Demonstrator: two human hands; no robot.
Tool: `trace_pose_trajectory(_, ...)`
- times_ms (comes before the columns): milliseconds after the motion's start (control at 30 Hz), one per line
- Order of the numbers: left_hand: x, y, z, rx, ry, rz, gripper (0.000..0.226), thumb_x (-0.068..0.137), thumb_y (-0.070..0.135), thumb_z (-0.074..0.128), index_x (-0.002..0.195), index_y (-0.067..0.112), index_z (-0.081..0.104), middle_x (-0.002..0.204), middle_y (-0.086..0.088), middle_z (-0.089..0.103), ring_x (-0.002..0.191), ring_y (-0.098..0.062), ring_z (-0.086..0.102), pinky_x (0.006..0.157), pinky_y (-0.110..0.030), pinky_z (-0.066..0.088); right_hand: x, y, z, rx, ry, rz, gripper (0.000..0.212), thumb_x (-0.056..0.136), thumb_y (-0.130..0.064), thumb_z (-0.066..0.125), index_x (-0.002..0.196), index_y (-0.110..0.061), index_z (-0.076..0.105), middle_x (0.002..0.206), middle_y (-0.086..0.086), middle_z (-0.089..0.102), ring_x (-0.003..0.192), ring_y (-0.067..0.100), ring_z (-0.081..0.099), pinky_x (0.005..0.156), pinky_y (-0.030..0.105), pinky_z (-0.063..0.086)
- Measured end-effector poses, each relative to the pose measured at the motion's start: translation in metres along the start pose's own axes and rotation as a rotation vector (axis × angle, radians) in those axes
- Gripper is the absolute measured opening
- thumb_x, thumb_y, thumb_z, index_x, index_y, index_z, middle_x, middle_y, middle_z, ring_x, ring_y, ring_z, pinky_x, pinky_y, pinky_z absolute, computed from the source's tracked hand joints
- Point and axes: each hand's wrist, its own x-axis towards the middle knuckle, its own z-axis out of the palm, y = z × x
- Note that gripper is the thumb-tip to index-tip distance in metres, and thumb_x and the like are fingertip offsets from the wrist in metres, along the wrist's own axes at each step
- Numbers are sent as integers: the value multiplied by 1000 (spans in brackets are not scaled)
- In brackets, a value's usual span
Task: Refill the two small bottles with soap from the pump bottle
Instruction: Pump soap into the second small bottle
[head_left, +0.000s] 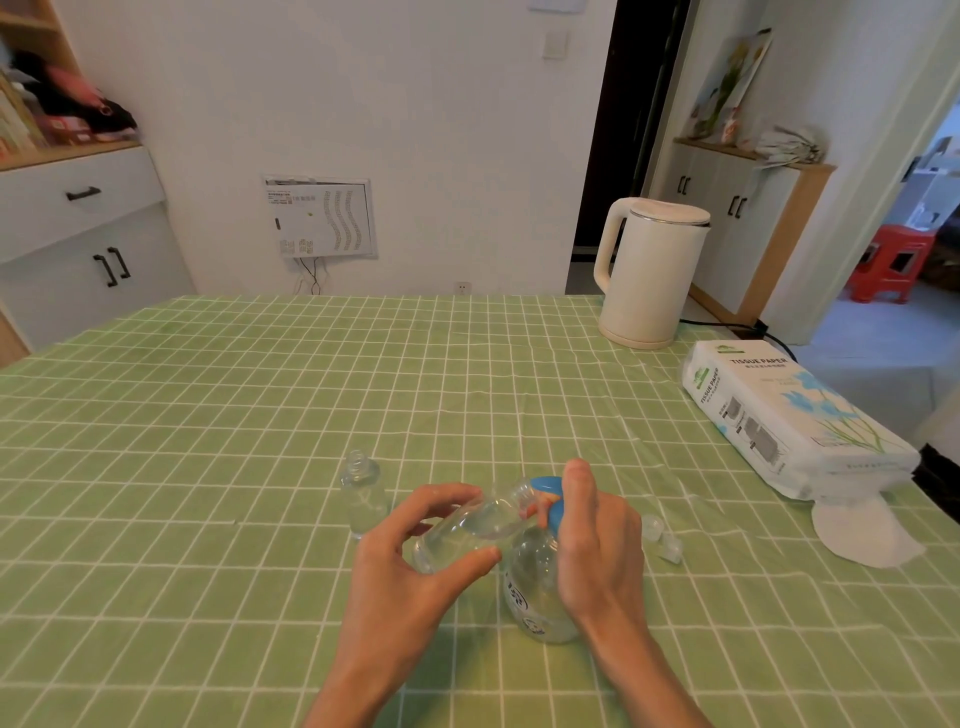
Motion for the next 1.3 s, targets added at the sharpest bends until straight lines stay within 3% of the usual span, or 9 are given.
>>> trace_pose_trajectory(167,0,0,0,-1,3,2,42,65,46,82,106,46,74,111,22,78,109,-6,71,95,-29,46,-1,-3,-1,22,5,-22,76,88,-68,20,55,-25,74,62,-18,74,60,6,65,67,37,50)
trace_pose_trajectory(300,0,-1,1,6,2,-2,42,65,44,83,106,46,74,111,21,78,109,-7,71,96,-30,46,-1,-6,-2,-46,12,-108,52,92,-38,34,43,-38,52,39,-21,45,44,1,49,53,28,26)
trace_pose_trajectory(400,0,-2,2,9,-1,-7,43,66,43,85,107,48,73,111,22,78,108,-6,71,95,-31,47,-2,-4,-2,-61,13,-118,51,92,-32,36,44,-39,53,39,-22,45,45,-1,50,52,25,24)
trace_pose_trajectory(567,1,-1,1,-1,14,0,42,65,47,83,106,47,74,112,22,78,110,-7,71,96,-33,48,-2,-3,0,-4,-4,-51,63,91,-60,24,43,-41,59,43,-24,54,47,1,52,57,32,36)
trace_pose_trajectory(700,2,-1,0,0,14,2,42,65,46,84,106,46,74,112,22,78,110,-8,72,98,-37,50,0,0,0,-9,4,-5,84,88,-76,15,59,-28,77,64,-14,75,62,9,66,71,39,54)
trace_pose_trajectory(867,2,-1,1,10,12,-1,43,65,44,84,107,45,74,113,22,78,110,-8,71,97,-35,50,0,-2,0,17,-2,-12,73,89,-70,21,47,-32,67,47,-15,61,48,6,53,62,35,43)
trace_pose_trajectory(1067,1,0,3,8,-4,-11,43,64,45,83,106,47,73,110,22,78,109,-7,71,96,-31,47,-1,-5,-3,-59,9,-101,50,91,-31,36,44,-37,51,38,-18,42,44,5,44,53,29,25)
trace_pose_trajectory(1200,0,0,3,-3,-2,-14,44,64,46,82,107,47,73,110,22,78,108,-6,71,94,-29,47,-2,-4,-1,-33,0,-97,51,89,-43,32,42,-37,51,38,-17,43,43,5,44,53,29,26)
trace_pose_trajectory(1300,1,1,3,-7,4,-11,42,65,45,82,106,45,74,111,21,78,109,-7,71,96,-31,47,-1,-2,0,16,-12,-30,69,89,-63,22,47,-31,66,47,-19,60,48,5,52,58,33,38)
